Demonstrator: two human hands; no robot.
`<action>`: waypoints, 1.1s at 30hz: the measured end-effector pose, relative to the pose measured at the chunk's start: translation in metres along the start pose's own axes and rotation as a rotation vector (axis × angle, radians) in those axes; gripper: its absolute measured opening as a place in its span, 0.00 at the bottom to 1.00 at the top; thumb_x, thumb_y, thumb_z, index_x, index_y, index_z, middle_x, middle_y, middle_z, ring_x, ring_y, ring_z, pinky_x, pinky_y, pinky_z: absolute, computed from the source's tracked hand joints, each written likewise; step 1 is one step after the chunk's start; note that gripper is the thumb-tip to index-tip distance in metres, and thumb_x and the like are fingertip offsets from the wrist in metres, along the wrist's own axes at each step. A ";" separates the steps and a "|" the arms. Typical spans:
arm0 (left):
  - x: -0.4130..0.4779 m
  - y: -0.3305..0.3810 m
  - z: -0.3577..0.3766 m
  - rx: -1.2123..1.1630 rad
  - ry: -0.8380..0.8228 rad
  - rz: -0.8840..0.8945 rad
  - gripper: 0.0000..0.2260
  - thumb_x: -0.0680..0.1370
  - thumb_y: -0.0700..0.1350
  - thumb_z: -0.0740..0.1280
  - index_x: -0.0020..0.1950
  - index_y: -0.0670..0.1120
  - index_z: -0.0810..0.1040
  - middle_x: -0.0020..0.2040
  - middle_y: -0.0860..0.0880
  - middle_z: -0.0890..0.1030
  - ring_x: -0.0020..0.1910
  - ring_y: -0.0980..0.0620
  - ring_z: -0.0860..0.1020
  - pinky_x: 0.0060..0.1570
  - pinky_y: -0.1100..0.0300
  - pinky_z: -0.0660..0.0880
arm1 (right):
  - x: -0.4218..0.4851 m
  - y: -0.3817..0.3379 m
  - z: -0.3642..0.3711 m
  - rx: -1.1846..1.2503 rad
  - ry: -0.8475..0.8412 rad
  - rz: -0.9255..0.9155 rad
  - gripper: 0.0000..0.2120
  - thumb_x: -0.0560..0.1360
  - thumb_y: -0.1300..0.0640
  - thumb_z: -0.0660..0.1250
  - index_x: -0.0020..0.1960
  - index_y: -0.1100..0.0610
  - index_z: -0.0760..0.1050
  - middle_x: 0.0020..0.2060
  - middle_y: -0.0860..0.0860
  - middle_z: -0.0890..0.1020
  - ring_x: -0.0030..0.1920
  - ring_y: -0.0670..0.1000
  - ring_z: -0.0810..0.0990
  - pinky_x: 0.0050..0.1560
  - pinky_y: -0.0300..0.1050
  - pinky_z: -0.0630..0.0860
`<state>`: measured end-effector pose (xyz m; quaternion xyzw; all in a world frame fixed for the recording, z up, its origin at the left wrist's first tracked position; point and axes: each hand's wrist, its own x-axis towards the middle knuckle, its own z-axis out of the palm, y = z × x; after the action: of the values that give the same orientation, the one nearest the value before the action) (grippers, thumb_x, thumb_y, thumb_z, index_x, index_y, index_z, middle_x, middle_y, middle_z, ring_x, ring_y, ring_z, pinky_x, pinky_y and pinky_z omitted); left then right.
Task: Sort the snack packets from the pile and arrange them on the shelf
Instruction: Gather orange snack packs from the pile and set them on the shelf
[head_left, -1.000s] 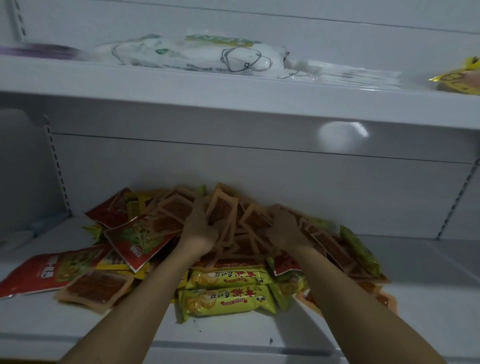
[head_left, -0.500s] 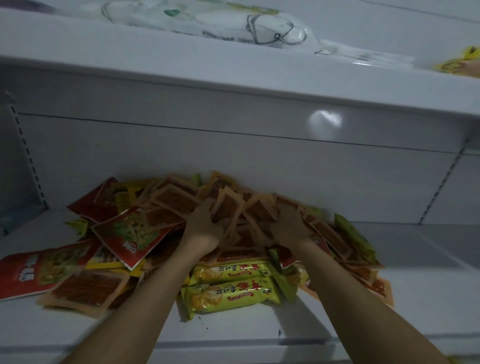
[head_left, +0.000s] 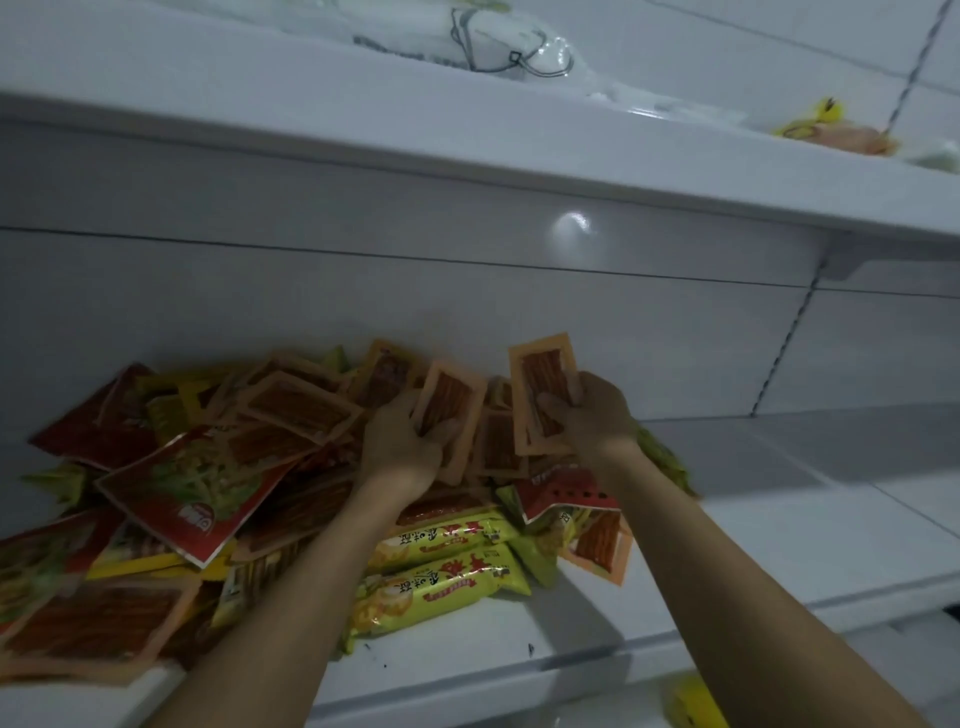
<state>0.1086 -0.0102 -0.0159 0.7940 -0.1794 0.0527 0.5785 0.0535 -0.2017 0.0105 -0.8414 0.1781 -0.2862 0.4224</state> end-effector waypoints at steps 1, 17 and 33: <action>0.000 0.004 0.003 -0.002 0.001 0.015 0.08 0.79 0.44 0.70 0.57 0.48 0.78 0.52 0.50 0.81 0.52 0.48 0.77 0.50 0.57 0.73 | -0.001 0.001 -0.005 0.021 0.009 0.007 0.02 0.76 0.59 0.70 0.48 0.56 0.77 0.45 0.54 0.82 0.49 0.59 0.82 0.51 0.57 0.79; -0.043 0.094 0.166 -0.149 -0.094 0.223 0.06 0.74 0.37 0.72 0.46 0.46 0.78 0.37 0.53 0.79 0.39 0.51 0.77 0.35 0.71 0.69 | -0.034 0.081 -0.160 0.365 0.192 0.040 0.08 0.77 0.66 0.68 0.54 0.58 0.79 0.41 0.47 0.84 0.41 0.47 0.82 0.40 0.39 0.76; -0.153 0.206 0.428 -0.328 -0.438 0.185 0.09 0.76 0.39 0.73 0.45 0.53 0.78 0.43 0.55 0.83 0.42 0.57 0.82 0.42 0.60 0.79 | -0.103 0.243 -0.414 0.307 0.578 0.166 0.09 0.75 0.66 0.70 0.52 0.55 0.80 0.41 0.46 0.85 0.41 0.45 0.83 0.39 0.37 0.79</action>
<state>-0.1582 -0.4320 -0.0149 0.6625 -0.3776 -0.0972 0.6396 -0.3018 -0.5389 -0.0223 -0.6345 0.3133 -0.5010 0.4982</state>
